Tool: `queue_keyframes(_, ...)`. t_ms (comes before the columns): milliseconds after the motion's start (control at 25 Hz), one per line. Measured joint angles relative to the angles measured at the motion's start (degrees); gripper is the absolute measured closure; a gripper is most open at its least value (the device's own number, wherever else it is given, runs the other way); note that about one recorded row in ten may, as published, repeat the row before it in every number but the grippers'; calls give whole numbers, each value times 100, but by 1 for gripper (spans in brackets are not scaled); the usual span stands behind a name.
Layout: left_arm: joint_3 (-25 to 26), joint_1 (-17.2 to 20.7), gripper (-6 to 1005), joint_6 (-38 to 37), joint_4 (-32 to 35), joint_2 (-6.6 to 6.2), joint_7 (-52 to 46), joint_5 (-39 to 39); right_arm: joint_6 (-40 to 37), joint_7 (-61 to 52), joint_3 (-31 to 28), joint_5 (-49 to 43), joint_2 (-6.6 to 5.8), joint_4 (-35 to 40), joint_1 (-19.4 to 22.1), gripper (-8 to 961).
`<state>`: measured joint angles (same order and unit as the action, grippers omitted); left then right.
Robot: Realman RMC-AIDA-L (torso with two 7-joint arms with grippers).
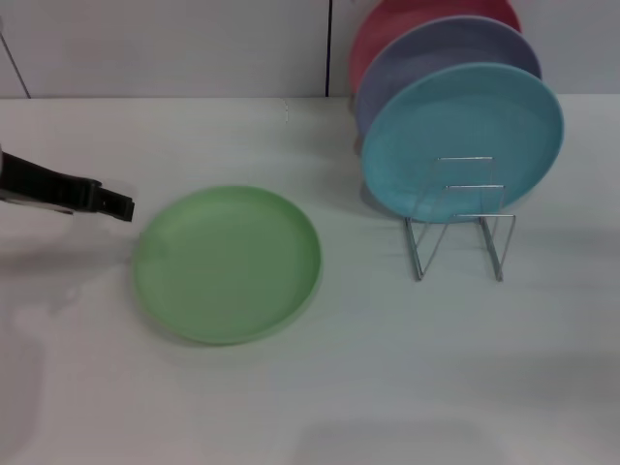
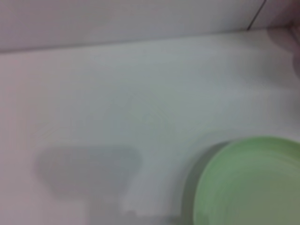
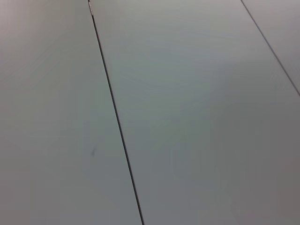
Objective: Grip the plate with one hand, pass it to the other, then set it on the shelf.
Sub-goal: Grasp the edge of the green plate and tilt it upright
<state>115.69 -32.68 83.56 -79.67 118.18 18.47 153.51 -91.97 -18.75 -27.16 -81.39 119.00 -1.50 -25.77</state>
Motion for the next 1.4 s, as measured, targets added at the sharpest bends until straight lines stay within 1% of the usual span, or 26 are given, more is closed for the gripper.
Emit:
queue_keyframes(240, -200, -102, 231, -15, 290, 2, -341, 59, 16, -2, 0, 0, 0, 0, 1, 252)
queue_keyframes(480, -353, -203, 266, -31, 513, 3, -714, 194, 21, -7, 0, 0, 0, 0, 2, 251)
queue_keyframes(600, -450, -375, 276, -78, 870, 8, -967, 378, 21, -9, 0, 0, 0, 8, 2, 251)
queue_keyframes(680, -487, -420, 283, -110, 966, 13, -1044, 437, 17, -9, 0, 0, 0, 15, 2, 251)
queue_keyframes(960, -634, -457, 306, -240, 1157, 13, -1269, 475, 3, -12, 0, 0, -21, 46, 1, 251)
queue_keyframes(1080, -721, -522, 316, -369, 1388, 12, -1407, 479, 28, -13, 0, 0, -31, 60, -5, 251)
queue_keyframes(1400, -738, -540, 342, -442, 1472, 12, -1454, 478, -4, -14, 0, 0, -42, 79, -7, 251)
